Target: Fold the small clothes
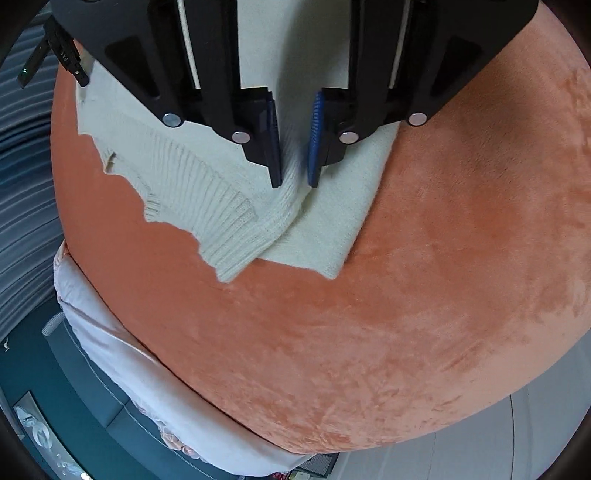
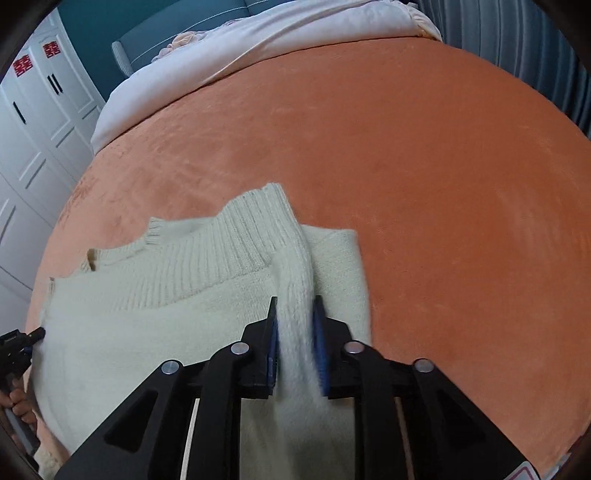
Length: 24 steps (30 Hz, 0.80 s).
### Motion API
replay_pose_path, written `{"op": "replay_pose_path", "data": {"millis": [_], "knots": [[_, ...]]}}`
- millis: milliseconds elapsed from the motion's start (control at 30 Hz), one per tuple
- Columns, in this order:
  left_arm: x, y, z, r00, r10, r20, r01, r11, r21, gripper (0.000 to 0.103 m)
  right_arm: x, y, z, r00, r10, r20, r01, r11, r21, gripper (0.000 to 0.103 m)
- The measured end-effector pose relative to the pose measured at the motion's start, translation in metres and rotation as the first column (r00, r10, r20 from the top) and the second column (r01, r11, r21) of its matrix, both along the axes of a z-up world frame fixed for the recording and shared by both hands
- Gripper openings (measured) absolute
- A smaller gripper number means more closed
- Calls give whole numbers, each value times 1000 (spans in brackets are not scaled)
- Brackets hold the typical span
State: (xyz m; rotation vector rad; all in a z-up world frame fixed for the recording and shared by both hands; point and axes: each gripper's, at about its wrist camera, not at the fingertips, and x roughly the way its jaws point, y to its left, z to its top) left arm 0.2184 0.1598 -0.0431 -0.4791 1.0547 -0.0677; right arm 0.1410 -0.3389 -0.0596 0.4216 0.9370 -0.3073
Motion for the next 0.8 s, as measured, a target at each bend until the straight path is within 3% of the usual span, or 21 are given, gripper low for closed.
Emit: {"op": "replay_pose_path", "data": {"millis": [67,100,133,200,300,367,400,467,600,633,667,700,767,800], "knots": [[-29,16,14,998,46,50,-44,998,-43,63,-27,8,20,997,-20,68,19,1000,5,46],[-47,23,19,995,78,68,-75,996,-49,68,-46,13,28,994,-26,103,25,1000,15,58],[-67,31,19,992,102,76,-98,994,-56,73,-63,14,31,992,-31,120,29,999,25,62],[-105,45,9,989,146,37,-142,986,-92,77,-100,21,29,992,-38,117,29,996,82,64],[-150,60,-20,972,225,-70,-235,951,-200,80,-151,21,12,996,-70,63,53,971,234,64],[-166,60,-34,966,243,-93,-258,933,-251,80,-172,26,-4,995,-89,35,74,950,305,64],[-165,56,-35,965,247,-85,-260,935,-241,80,-176,27,-11,995,-92,25,79,943,323,64],[-155,45,-30,972,231,-51,-237,948,-211,90,-172,26,-19,994,-107,16,95,932,351,65],[-118,35,-34,966,249,-70,-258,943,-211,90,-143,14,-30,981,-185,61,140,889,436,69],[-113,36,-35,962,261,-78,-271,941,-202,81,-135,10,-34,977,-209,52,161,870,466,67],[-108,35,-33,968,242,-67,-251,943,-218,49,-130,7,-37,971,-233,50,179,853,491,61],[-105,36,-32,975,208,-79,-221,948,-229,35,-126,5,-38,967,-247,55,185,838,514,31],[-108,41,-26,976,198,-95,-217,941,-260,14,-118,8,-27,966,-246,81,167,829,534,16],[-112,44,-20,977,193,-90,-210,939,-272,10,-120,9,-16,965,-230,123,134,842,523,11]]}}
